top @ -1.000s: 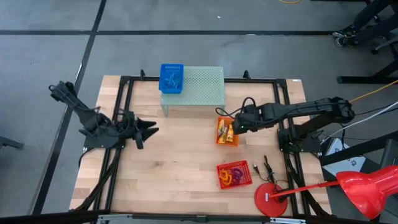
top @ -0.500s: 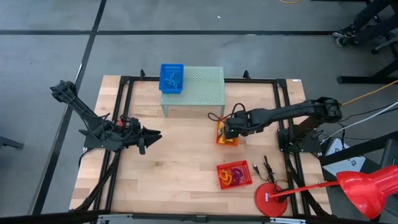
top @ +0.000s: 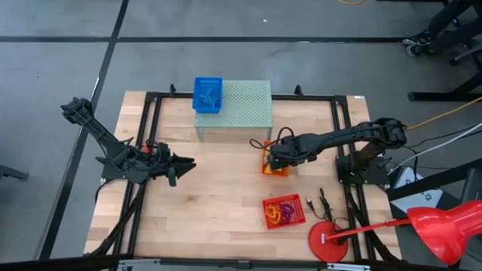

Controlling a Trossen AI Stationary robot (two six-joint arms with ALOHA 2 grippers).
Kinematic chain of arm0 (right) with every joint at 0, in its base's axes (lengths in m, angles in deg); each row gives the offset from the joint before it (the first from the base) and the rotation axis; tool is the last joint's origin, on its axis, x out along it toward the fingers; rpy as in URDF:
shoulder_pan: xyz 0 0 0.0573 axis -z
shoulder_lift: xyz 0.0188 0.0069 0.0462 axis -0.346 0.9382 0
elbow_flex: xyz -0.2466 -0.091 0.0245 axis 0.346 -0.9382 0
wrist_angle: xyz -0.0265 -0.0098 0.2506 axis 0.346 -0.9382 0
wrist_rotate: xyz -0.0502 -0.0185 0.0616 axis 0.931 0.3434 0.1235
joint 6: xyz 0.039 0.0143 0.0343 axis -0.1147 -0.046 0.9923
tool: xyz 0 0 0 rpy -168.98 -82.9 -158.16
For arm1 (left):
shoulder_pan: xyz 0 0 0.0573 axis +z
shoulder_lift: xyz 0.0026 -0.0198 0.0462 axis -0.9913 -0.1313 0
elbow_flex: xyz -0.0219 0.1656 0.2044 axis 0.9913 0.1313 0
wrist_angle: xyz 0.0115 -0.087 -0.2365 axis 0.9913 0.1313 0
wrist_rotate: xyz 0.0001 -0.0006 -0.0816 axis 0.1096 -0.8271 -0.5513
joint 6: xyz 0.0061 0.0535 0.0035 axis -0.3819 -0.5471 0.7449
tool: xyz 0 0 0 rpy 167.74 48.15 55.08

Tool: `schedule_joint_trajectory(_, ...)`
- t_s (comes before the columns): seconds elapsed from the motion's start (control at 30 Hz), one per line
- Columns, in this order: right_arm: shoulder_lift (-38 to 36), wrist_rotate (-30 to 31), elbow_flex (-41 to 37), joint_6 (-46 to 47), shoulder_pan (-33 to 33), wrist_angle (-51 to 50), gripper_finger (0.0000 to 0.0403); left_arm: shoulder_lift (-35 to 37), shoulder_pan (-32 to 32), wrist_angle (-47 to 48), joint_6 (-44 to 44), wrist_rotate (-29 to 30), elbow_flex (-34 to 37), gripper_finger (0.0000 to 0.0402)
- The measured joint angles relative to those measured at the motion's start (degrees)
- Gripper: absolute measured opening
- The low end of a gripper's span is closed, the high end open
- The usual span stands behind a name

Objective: Pick & Place Office Desk Supplies
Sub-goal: Put the orange bin with crayon boxes on the shelf

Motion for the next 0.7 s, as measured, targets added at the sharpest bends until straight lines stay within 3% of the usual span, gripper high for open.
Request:
schedule_joint_trajectory(0.23,0.0,0.1,0.0,-1.0,0.0,0.3,0.0019,0.0,0.1,0.0,0.0,0.5,0.0,0.0161)
schedule_joint_trajectory(0.47,-1.2,-2.3,0.0,-1.5,-0.3,0.2,0.0023,0.0,0.2,0.0,0.8,0.7,0.0,0.0161)
schedule_joint_trajectory(0.7,-7.1,-4.4,4.0,0.2,-4.0,-0.2,0.0012,0.0,0.2,0.0,1.3,0.7,0.0,0.0156)
